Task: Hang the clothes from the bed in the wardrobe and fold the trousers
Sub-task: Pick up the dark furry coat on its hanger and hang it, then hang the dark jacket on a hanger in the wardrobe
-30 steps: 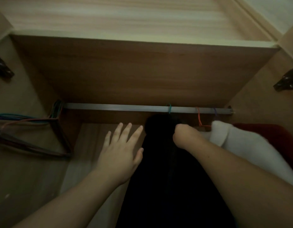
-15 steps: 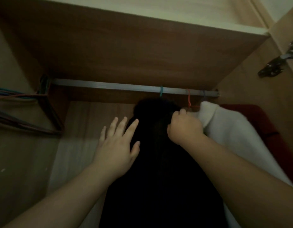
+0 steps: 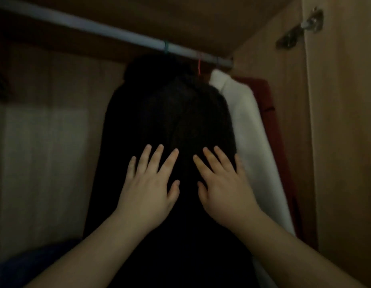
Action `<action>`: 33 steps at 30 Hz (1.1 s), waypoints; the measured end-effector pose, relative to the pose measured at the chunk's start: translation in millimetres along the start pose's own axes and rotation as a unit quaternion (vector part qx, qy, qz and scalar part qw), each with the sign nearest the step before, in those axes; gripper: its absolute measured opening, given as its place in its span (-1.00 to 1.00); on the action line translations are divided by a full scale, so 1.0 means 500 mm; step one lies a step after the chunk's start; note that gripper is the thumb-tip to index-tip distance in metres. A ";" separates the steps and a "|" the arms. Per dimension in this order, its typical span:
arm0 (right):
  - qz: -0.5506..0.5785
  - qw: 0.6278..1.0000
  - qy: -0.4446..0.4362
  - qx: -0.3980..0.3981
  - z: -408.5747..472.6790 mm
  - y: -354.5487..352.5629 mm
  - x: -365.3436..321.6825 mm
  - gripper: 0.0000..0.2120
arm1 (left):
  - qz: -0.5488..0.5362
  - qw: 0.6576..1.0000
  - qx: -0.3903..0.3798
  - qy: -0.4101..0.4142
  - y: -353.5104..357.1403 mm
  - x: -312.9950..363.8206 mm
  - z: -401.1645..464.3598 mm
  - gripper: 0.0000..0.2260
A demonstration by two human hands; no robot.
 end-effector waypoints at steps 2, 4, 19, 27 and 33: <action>0.013 0.999 0.005 -0.038 -0.074 0.010 0.009 -0.37 | -0.021 0.998 -0.051 -0.020 0.021 0.028 -0.058 -0.36; 0.032 0.997 0.021 -0.065 -0.146 0.006 0.023 -0.36 | -0.036 0.996 -0.082 -0.030 0.029 0.070 -0.118 -0.36; 0.034 0.936 0.224 -0.268 -1.090 -0.263 0.221 -0.33 | -0.201 0.944 -0.251 0.080 -0.040 0.751 -0.727 -0.35; -0.079 0.862 0.395 -0.307 -1.513 -0.592 0.365 -0.31 | -0.309 0.864 -0.304 0.255 -0.189 1.197 -0.940 -0.34; -0.138 0.790 0.519 -0.297 -1.744 -0.766 0.388 -0.36 | -0.357 0.786 -0.357 0.357 -0.255 1.420 -1.104 -0.35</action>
Point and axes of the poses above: each hand's wrist, its own z-axis towards the middle knuckle, its own y-axis out of the palm, x = y × z, the point moved 9 cm from there along z, towards the middle knuckle, and after that the axes turned 6 degrees about -y, right-handed, at the moved point
